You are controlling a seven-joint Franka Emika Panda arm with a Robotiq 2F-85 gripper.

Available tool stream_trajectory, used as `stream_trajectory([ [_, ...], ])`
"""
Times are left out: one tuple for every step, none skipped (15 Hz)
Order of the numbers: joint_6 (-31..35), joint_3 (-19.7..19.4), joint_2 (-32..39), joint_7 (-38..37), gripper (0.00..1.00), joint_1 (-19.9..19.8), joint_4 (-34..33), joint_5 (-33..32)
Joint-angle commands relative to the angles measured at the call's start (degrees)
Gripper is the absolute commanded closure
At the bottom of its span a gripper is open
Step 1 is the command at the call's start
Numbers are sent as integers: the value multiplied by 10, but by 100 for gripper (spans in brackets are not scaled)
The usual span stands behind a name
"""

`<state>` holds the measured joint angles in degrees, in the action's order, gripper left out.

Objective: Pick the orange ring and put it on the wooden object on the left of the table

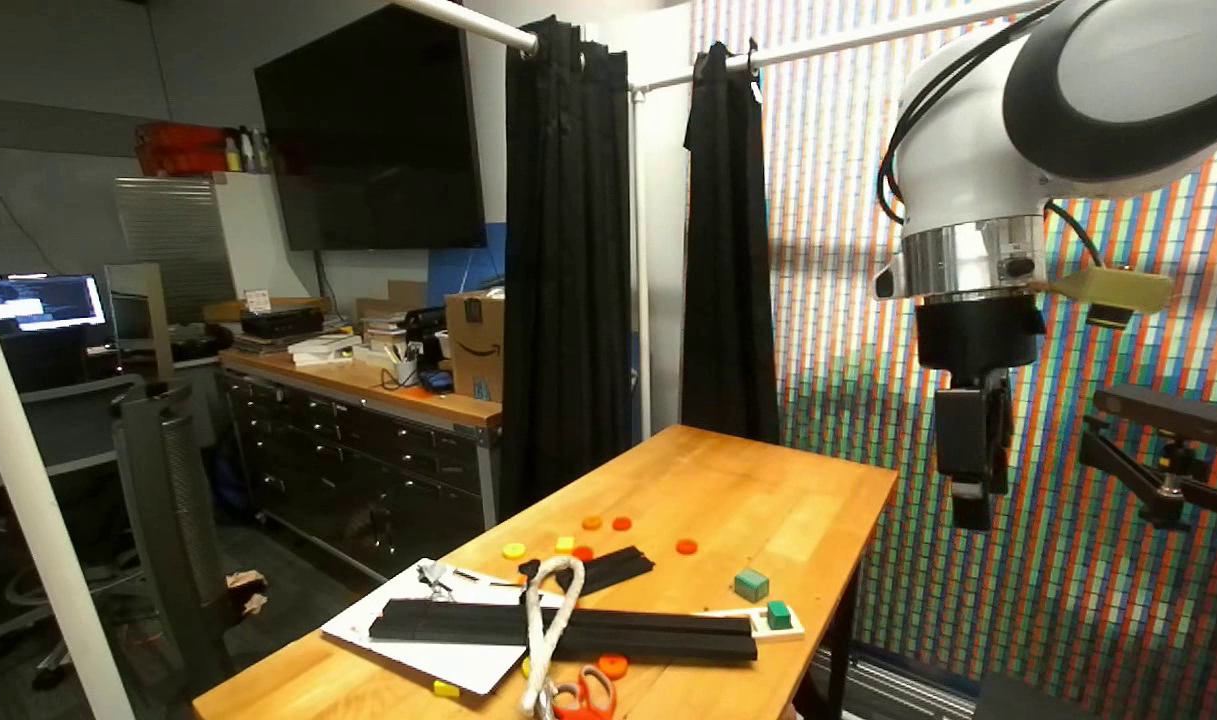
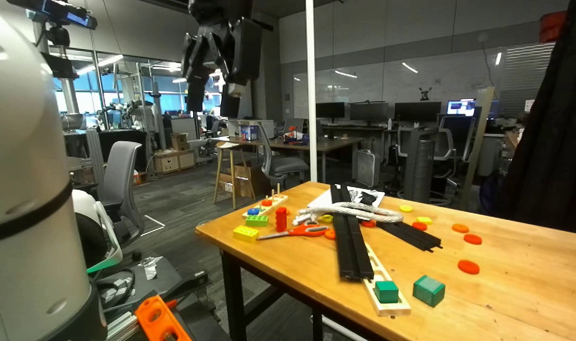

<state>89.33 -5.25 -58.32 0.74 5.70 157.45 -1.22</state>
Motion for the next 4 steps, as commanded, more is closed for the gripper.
stream_trajectory([
  [0, 14, 2, 14, 0, -18, 0, 9],
  [0, 14, 2, 15, 0, -18, 1, 9],
  [0, 14, 2, 15, 0, -18, 1, 9],
  [0, 14, 2, 15, 0, -18, 2, 9],
])
